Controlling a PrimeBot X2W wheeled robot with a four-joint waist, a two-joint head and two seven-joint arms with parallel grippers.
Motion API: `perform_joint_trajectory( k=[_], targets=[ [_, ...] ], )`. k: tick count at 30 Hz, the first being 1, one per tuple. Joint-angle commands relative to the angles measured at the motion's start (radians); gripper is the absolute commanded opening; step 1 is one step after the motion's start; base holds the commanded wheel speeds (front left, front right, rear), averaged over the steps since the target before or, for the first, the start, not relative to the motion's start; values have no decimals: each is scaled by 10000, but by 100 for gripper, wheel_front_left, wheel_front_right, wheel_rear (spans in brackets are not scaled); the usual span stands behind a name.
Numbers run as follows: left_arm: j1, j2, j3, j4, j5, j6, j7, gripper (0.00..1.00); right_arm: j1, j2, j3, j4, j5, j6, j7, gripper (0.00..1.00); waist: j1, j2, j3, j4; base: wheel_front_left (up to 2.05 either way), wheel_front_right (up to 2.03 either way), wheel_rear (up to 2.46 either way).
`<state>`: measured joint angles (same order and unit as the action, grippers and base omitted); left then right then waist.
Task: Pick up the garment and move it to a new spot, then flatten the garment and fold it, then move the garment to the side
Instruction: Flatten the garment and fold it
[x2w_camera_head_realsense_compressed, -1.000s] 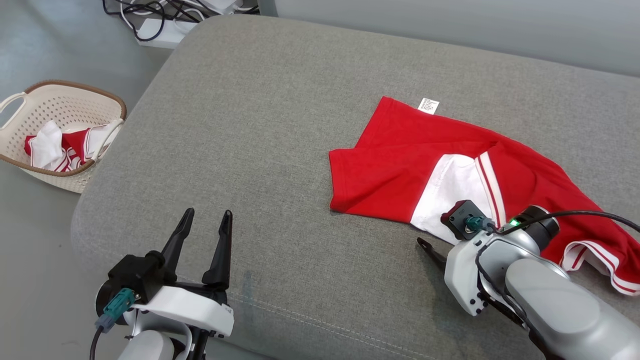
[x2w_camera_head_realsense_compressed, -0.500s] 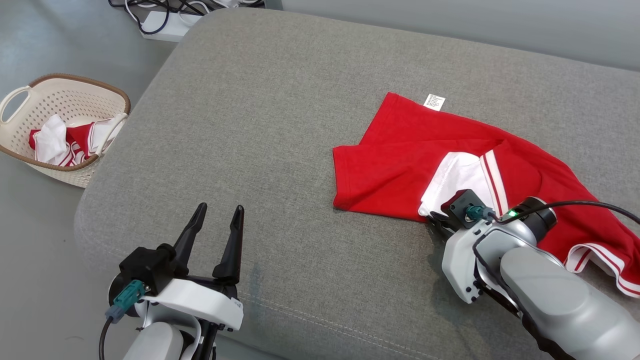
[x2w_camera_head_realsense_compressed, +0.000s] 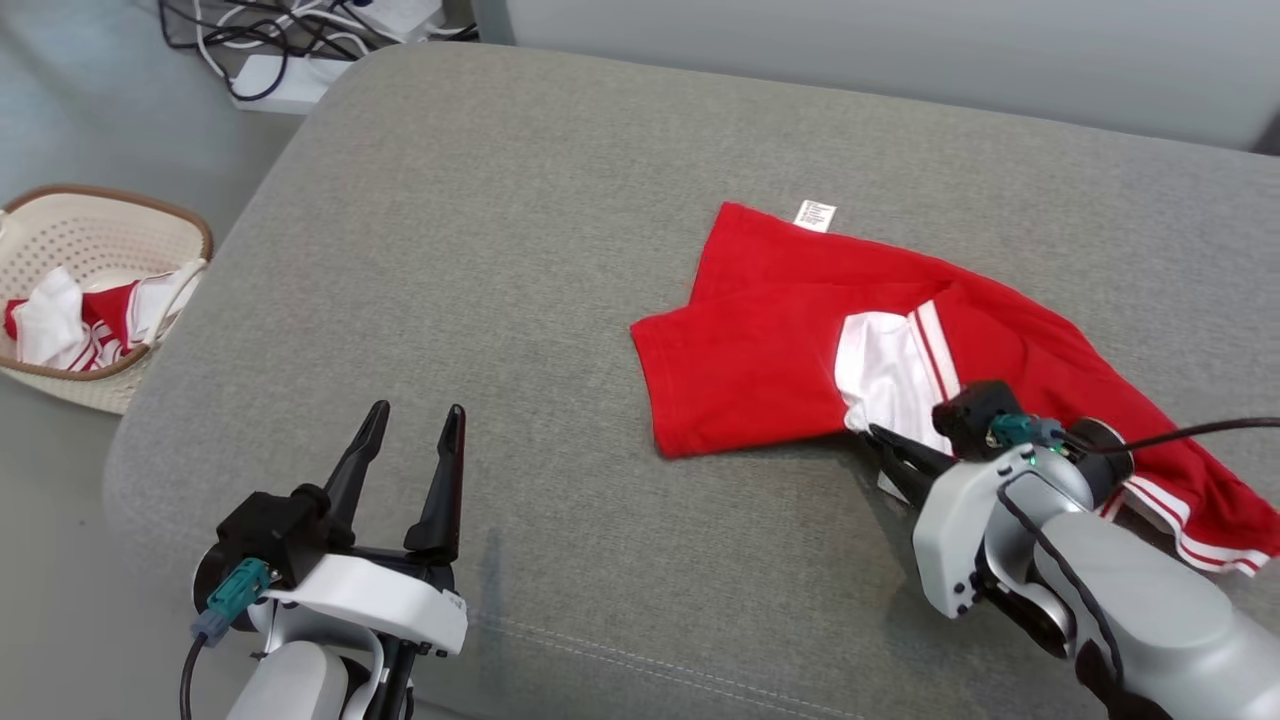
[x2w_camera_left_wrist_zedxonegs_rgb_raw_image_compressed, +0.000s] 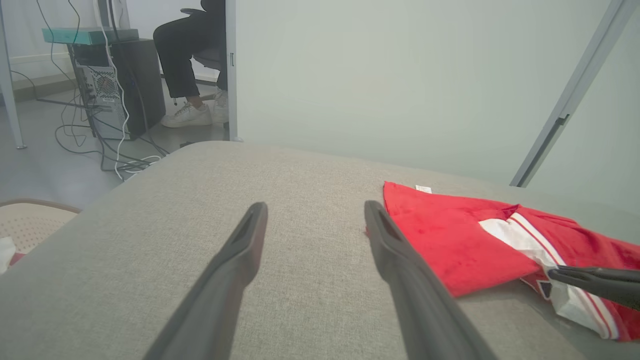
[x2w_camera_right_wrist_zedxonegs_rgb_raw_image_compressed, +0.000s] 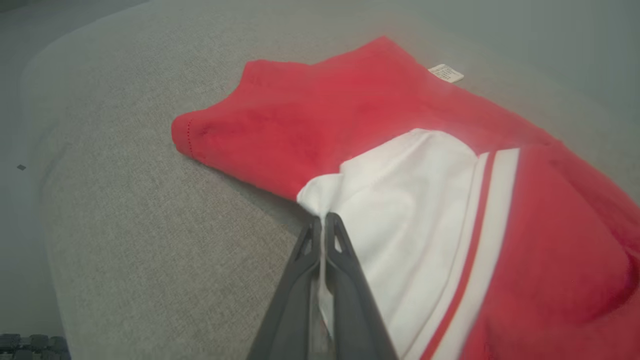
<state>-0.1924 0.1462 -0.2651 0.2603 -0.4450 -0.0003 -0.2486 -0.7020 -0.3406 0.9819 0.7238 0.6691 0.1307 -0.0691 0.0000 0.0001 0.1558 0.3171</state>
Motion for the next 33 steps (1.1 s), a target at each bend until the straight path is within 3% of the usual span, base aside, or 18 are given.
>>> perform_joint_trajectory(
  k=[1, 11, 21, 30, 32, 33],
  targets=[
    [-224, 250, 426, -245, 118, -70, -130, 100, 311, -218, 21, -354, 157, 0, 23, 0, 0, -1, -58, -176, 0, 0, 0],
    [-206, 457, 386, -249, 206, -93, -101, 100, 1338, -877, -649, -1613, 1370, 0, -162, 0, 0, -1, -159, -759, 0, 0, 0],
    [-70, 732, 348, -445, 182, -53, 156, 100, 2641, -786, -1113, -2586, 2945, 0, -1015, 0, 0, -1, -177, -1471, 0, 0, 0],
    [-75, 980, 340, -756, 176, 13, 408, 100, 2796, -624, -973, -2639, 3519, 0, -1548, 0, 0, -1, -69, -1960, 0, 0, 0],
    [-68, 1007, 328, -797, 169, 27, 446, 100, 2807, -587, -883, -2616, 3599, 0, -1622, 38, 0, -1, -93, -2013, 0, 0, 0],
    [-53, 1023, 325, -813, 162, 32, 464, 100, 2812, -578, -840, -2640, 3634, 0, -1664, 32, 0, -1, -113, -2040, 0, 0, 0]
  ],
)
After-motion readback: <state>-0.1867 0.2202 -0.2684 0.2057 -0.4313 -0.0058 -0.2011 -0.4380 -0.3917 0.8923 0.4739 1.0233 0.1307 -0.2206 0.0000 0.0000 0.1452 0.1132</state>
